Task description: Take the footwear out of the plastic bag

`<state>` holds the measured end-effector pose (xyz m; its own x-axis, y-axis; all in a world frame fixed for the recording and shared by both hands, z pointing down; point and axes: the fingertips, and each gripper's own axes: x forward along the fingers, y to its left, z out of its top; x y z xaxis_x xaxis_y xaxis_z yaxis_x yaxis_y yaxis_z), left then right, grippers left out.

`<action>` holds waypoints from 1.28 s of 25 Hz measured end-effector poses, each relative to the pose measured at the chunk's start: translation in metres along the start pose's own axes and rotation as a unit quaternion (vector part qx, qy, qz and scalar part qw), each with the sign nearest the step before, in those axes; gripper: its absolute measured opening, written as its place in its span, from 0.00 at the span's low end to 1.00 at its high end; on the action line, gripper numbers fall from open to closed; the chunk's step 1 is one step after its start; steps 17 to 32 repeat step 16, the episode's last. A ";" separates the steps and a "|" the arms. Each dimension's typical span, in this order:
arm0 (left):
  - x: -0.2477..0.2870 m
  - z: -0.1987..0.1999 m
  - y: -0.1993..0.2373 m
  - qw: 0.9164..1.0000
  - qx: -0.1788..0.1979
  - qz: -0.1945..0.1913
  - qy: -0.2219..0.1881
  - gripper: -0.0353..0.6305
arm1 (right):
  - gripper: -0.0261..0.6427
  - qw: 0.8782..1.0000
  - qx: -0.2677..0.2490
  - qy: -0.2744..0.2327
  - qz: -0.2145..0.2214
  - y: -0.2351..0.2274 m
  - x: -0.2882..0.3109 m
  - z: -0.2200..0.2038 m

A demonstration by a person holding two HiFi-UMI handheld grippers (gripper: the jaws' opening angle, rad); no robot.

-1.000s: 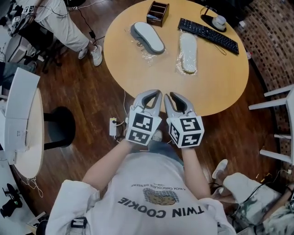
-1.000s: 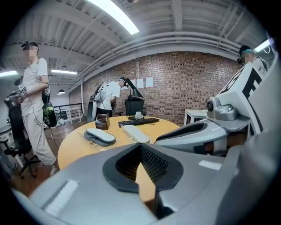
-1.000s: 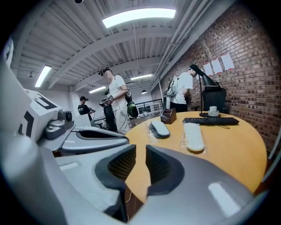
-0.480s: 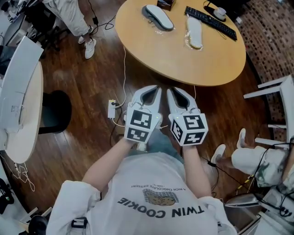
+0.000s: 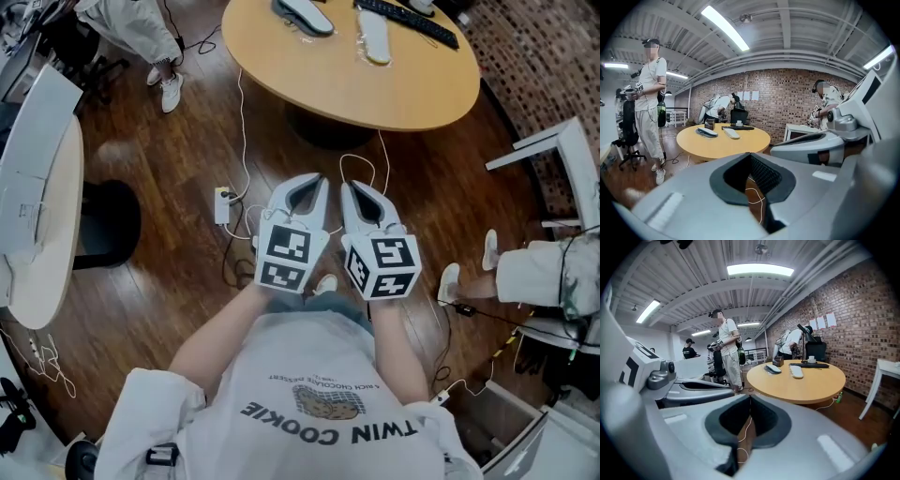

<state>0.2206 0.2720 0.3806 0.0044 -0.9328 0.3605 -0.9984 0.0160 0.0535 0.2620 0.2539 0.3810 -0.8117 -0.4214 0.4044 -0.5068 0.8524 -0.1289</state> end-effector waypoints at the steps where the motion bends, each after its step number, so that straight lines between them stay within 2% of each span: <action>1: -0.004 -0.001 -0.007 1.000 0.002 -0.001 0.000 0.05 | 0.04 1.000 0.000 -0.002 -0.001 0.001 -0.008 -0.002; 16: -0.058 -0.025 -0.129 1.000 0.010 -0.002 0.006 0.05 | 0.04 1.000 0.009 -0.013 -0.003 -0.008 -0.130 -0.054; 32: -0.058 -0.025 -0.129 1.000 0.010 -0.002 0.006 0.05 | 0.04 1.000 0.009 -0.013 -0.003 -0.008 -0.130 -0.054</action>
